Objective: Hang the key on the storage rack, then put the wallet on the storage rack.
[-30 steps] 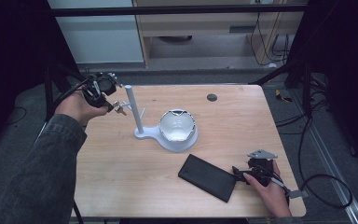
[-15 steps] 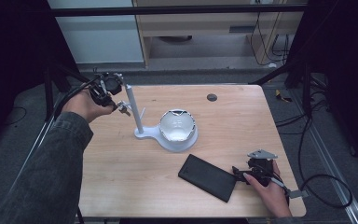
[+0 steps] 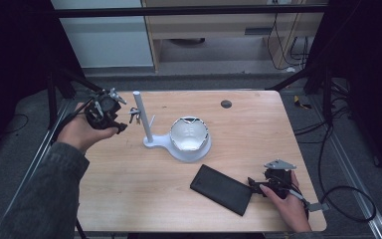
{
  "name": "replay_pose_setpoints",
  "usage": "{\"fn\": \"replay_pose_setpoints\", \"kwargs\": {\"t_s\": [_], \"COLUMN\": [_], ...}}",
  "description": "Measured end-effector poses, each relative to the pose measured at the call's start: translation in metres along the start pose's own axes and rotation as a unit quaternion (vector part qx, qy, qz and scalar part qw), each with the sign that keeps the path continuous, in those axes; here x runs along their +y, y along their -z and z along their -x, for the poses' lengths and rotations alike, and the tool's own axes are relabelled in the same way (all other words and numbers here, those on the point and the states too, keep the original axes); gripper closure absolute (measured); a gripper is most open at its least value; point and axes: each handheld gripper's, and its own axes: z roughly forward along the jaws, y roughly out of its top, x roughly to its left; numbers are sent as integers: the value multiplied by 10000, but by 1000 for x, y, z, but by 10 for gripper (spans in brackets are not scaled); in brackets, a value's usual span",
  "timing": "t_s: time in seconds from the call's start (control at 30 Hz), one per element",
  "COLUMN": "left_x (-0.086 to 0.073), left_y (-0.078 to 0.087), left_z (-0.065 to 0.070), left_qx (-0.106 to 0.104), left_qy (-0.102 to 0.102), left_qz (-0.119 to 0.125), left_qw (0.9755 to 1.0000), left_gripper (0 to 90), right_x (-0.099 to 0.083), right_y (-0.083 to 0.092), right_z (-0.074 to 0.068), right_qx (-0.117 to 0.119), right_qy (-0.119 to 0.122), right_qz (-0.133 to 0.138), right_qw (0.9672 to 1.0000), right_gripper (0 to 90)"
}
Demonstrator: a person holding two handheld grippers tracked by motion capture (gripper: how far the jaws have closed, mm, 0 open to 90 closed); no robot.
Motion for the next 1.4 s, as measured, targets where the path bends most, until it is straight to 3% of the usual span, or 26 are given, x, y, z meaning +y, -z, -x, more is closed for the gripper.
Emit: {"fn": "replay_pose_setpoints", "kwargs": {"t_s": [0.13, 0.2, 0.23, 0.27, 0.33, 0.43, 0.7, 0.77, 1.0, 1.07, 1.4], "left_x": [-16, -28, -28, -34, -36, -44, -43, -41, -38, -37, -36], "left_y": [-3, -7, -7, -9, -12, -23, -43, -48, -62, -68, -97], "left_z": [16, 32, 32, 43, 47, 68, 90, 95, 116, 130, 161], "left_qx": [-44, -144, -144, -247, -316, -600, -900, -954, -1166, -1241, -1499], "left_qy": [60, 16, 16, 22, -29, -108, -150, -86, -180, -322, -614], "left_qz": [273, 558, 558, 748, 843, 1008, 1093, 1013, 957, 958, 827], "left_qw": [9996, 9983, 9983, 9969, 9959, 9930, 9898, 9902, 9884, 9871, 9833], "left_gripper": [318, 259, 228, 205, 187, 125, 98, 98, 142, 145, 219], "right_x": [0, 0, 0, 0, 0, 0, 0, 0, 1, 1, 3], "right_y": [0, 0, 0, 0, 0, 0, 0, 0, 0, 1, 13], "right_z": [0, 0, 0, 0, 0, 0, 1, 1, 0, 1, 2], "right_qx": [-1, 1, 1, 4, 3, 2, 7, 9, -20, 63, 73], "right_qy": [3, 2, 2, -4, -2, 3, 35, 39, 6, 38, 169], "right_qz": [3, 1, 1, 0, -1, -1, -5, -4, -4, -30, 295], "right_qw": [10000, 10000, 10000, 10000, 10000, 10000, 10000, 10000, 10000, 10000, 9994], "right_gripper": [4, 4, 4, 4, 4, 4, 4, 4, 5, 29, 101]}}
